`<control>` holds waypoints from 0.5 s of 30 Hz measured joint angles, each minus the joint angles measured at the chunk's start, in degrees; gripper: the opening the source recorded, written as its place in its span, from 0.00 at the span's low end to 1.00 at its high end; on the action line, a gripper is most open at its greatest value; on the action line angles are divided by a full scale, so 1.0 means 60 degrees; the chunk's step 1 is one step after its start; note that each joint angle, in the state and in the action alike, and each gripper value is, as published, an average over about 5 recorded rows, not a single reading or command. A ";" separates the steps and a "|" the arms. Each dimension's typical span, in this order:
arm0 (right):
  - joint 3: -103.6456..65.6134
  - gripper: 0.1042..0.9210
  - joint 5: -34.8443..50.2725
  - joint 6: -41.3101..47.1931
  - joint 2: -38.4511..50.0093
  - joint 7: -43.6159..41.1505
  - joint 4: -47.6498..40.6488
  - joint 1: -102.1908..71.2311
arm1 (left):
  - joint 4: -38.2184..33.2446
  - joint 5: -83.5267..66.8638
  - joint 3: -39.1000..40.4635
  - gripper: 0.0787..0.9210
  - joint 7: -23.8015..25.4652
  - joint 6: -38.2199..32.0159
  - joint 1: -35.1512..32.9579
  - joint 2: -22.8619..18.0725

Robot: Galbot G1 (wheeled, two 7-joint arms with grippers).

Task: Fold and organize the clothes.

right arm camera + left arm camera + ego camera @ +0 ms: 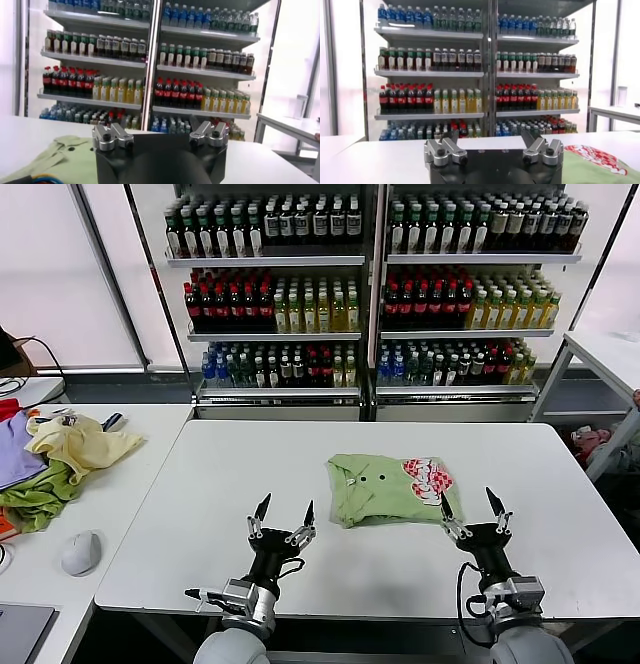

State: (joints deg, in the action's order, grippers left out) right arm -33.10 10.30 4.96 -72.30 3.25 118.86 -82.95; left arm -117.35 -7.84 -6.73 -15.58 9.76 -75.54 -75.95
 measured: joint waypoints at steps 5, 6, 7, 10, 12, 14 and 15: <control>-0.0083 0.88 -0.0059 -0.0115 -0.0032 0.0100 0.0229 -0.0264 | -0.0052 0.0003 -0.0011 0.88 0.0004 0.0043 -0.0016 -0.0001; -0.0099 0.88 -0.0067 -0.0137 -0.0033 0.0121 0.0261 -0.0315 | -0.0059 0.0004 -0.0015 0.88 0.0005 0.0046 -0.0022 -0.0004; -0.0111 0.88 -0.0078 -0.0159 -0.0035 0.0142 0.0293 -0.0363 | -0.0063 0.0005 -0.0018 0.88 0.0005 0.0048 -0.0028 -0.0010; -0.0134 0.88 -0.0116 -0.0220 -0.0055 0.0204 0.0373 -0.0466 | -0.0064 0.0009 -0.0024 0.88 0.0012 0.0056 -0.0035 -0.0033; -0.0151 0.88 -0.0139 -0.0246 -0.0073 0.0251 0.0413 -0.0496 | -0.0062 0.0016 -0.0024 0.88 0.0018 0.0066 -0.0032 -0.0053; -0.0171 0.88 -0.0160 -0.0256 -0.0088 0.0297 0.0449 -0.0515 | -0.0059 0.0030 -0.0023 0.88 0.0022 0.0079 -0.0028 -0.0070; -0.0178 0.88 -0.0169 -0.0258 -0.0094 0.0321 0.0465 -0.0523 | -0.0059 0.0039 -0.0023 0.88 0.0026 0.0085 -0.0028 -0.0076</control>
State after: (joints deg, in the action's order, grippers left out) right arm -34.17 9.29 3.41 -72.87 5.17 121.66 -86.09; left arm -117.71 -7.61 -6.87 -15.43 10.27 -75.71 -76.41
